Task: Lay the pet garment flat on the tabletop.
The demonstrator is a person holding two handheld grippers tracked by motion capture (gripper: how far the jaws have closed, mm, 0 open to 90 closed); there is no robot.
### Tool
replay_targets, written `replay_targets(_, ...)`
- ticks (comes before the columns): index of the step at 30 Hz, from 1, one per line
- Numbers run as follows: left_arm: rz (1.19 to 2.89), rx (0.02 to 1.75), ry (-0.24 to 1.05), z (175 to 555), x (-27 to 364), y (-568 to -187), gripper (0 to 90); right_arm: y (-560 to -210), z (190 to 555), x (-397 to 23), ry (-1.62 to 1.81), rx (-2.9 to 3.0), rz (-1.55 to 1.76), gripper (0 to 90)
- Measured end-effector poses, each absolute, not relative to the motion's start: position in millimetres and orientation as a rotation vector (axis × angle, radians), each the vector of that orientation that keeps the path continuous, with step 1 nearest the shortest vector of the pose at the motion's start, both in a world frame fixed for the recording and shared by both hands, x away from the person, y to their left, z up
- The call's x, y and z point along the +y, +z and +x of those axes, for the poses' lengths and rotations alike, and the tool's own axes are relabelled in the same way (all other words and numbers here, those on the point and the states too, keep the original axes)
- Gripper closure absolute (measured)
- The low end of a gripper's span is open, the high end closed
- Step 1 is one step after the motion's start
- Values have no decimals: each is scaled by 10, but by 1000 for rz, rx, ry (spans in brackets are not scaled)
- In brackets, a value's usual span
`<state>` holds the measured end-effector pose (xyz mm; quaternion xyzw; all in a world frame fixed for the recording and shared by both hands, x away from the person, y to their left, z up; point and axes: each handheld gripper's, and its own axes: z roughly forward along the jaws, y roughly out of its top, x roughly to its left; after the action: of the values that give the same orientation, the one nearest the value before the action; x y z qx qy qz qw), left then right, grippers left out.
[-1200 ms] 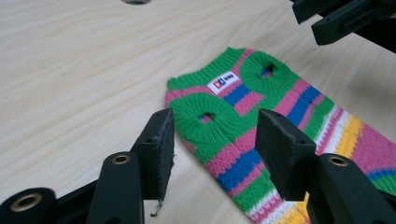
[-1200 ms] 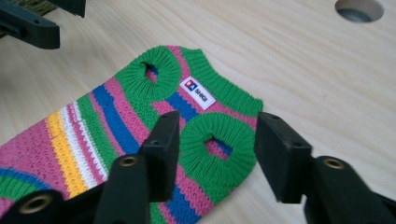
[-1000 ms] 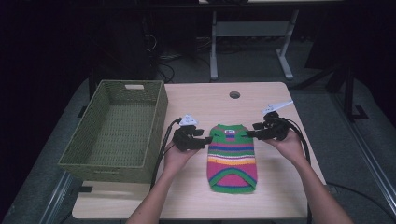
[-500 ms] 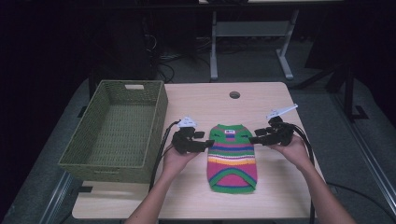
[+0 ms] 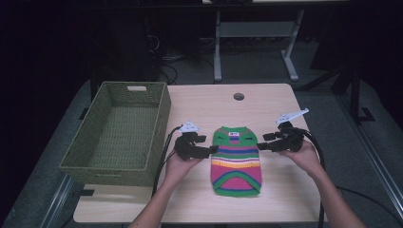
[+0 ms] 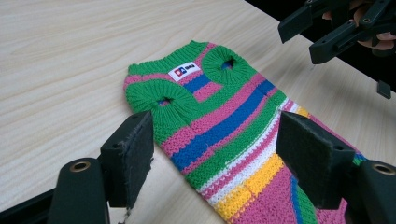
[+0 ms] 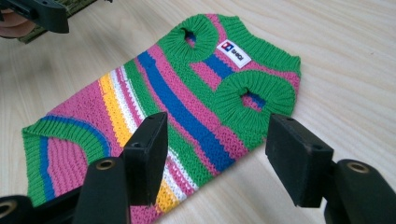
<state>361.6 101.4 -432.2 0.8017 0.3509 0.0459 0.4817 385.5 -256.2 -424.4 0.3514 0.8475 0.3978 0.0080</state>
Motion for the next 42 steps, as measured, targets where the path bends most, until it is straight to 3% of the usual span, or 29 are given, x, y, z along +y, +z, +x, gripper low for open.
replay_targets(42,1991,831,71,3328,1049,-4367,186,-4337,3549,-2843,1226,2646,1115,314)
